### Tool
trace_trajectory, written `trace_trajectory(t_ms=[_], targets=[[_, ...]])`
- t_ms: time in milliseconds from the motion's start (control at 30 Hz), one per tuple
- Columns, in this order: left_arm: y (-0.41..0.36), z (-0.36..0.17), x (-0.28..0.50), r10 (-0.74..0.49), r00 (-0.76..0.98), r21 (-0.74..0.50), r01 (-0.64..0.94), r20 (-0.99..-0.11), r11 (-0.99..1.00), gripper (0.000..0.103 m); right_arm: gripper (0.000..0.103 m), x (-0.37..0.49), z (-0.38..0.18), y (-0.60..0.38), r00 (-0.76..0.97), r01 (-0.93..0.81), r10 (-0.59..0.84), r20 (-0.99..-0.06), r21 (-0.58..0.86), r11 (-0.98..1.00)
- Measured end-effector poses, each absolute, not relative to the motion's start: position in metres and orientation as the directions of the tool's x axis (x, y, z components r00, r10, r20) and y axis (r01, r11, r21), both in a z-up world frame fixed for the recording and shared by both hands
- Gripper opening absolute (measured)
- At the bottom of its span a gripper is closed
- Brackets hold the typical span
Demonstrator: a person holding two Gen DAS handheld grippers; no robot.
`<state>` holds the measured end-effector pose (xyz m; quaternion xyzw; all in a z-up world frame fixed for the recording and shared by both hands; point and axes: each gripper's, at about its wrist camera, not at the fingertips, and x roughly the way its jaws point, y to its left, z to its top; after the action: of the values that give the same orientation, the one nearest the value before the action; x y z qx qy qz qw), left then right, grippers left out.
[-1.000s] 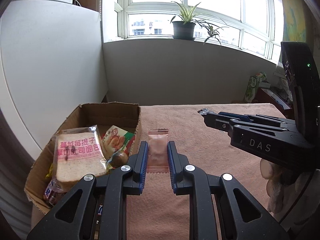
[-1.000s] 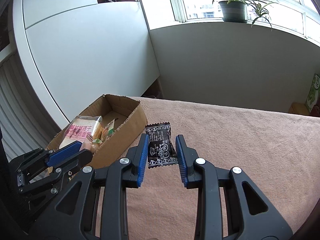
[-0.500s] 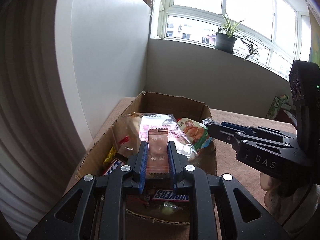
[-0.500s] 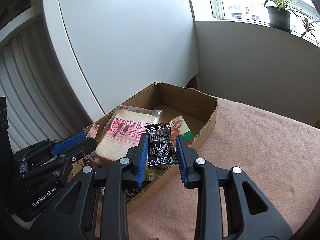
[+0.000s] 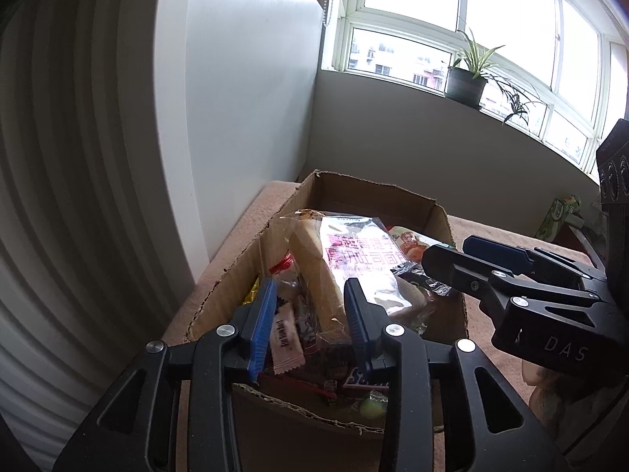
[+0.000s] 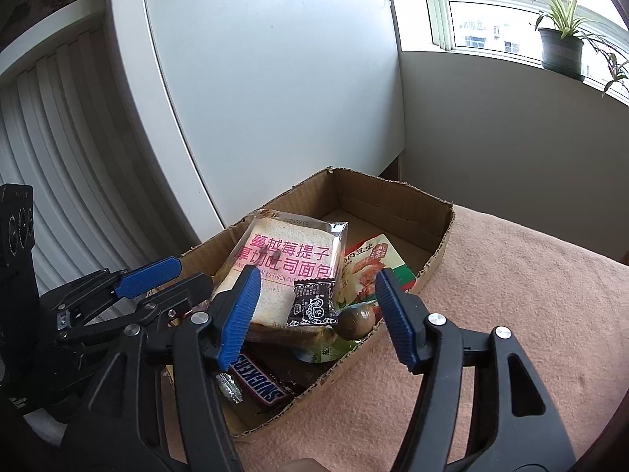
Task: Organize snacks
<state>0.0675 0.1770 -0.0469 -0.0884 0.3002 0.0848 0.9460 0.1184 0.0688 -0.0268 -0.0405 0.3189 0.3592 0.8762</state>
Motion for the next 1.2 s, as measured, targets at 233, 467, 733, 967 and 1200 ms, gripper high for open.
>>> trace_trajectory(t_ms=[233, 467, 733, 967, 1200], targets=[[0.176, -0.045, 0.066, 0.122, 0.811, -0.113, -0.225, -0.573, 0.968, 0.056, 0.078, 0.115, -0.022, 0.056, 0.573, -0.640, 0.580, -0.579, 0.126, 0.758], [0.166, -0.041, 0.059, 0.132, 0.816, -0.101, -0.226, -0.563, 0.969, 0.065, 0.091, 0.107, -0.020, 0.035, 0.609, -0.618, 0.553, -0.568, 0.098, 0.780], [0.147, -0.036, 0.046, 0.156, 0.822, -0.081, -0.237, -0.547, 0.968, 0.079, 0.093, 0.094, -0.020, 0.005, 0.647, -0.589, 0.520, -0.558, 0.067, 0.806], [0.131, -0.033, 0.032, 0.176, 0.828, -0.075, -0.253, -0.532, 0.964, 0.079, 0.098, 0.080, -0.018, -0.025, 0.665, -0.565, 0.532, -0.524, 0.113, 0.818], [0.103, -0.035, 0.022, 0.187, 0.835, -0.038, -0.241, -0.517, 0.970, 0.081, 0.098, 0.062, -0.018, -0.049, 0.702, -0.538, 0.521, -0.485, 0.119, 0.835]])
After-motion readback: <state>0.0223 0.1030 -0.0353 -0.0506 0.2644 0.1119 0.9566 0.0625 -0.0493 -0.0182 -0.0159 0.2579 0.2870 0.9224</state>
